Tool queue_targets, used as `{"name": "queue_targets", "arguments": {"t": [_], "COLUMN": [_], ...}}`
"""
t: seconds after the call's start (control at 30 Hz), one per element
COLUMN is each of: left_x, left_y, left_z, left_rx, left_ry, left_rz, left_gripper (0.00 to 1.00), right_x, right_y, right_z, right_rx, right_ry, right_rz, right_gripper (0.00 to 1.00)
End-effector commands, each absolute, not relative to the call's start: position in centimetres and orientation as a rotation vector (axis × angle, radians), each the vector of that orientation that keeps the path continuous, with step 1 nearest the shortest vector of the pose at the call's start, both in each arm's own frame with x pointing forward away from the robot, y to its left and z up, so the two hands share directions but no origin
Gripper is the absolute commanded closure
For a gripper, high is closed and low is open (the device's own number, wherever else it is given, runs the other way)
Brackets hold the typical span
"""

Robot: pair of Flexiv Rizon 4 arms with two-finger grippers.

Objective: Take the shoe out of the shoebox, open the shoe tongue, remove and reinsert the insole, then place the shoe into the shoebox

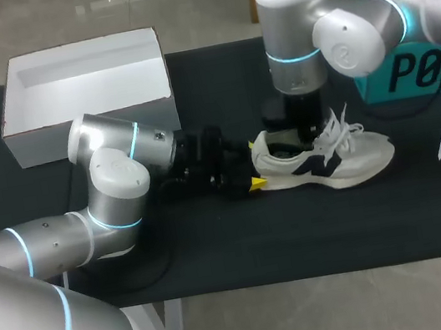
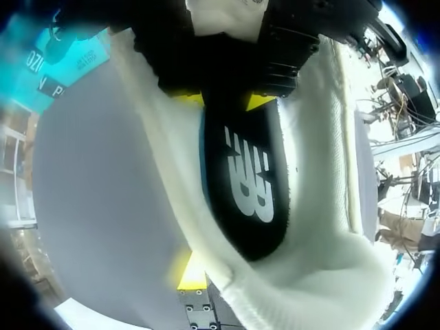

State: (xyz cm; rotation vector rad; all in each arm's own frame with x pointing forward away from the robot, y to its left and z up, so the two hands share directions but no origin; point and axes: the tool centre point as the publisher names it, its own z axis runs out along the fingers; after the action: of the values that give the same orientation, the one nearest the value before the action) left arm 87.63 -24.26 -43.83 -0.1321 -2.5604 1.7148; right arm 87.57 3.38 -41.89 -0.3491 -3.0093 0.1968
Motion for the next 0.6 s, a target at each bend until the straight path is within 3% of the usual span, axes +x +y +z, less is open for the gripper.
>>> {"name": "queue_targets", "arguments": {"t": [0.03, 0.6], "left_x": [87.8, 87.8], "left_y": [-24.2, -24.2], "left_z": [-44.1, -44.1], "left_rx": [-0.132, -0.132], "left_ry": [-2.563, -2.563], "left_rz": [1.708, 1.708], "left_gripper": [1.00, 1.00], "right_x": [86.1, 85.7], "right_y": [3.9, 3.7], "right_z": [-46.8, -41.4], "right_rx": [-0.341, -0.394], "right_ry": [-2.988, -2.991], "right_rz": [0.225, 0.291], "right_gripper": [1.00, 1.00]}}
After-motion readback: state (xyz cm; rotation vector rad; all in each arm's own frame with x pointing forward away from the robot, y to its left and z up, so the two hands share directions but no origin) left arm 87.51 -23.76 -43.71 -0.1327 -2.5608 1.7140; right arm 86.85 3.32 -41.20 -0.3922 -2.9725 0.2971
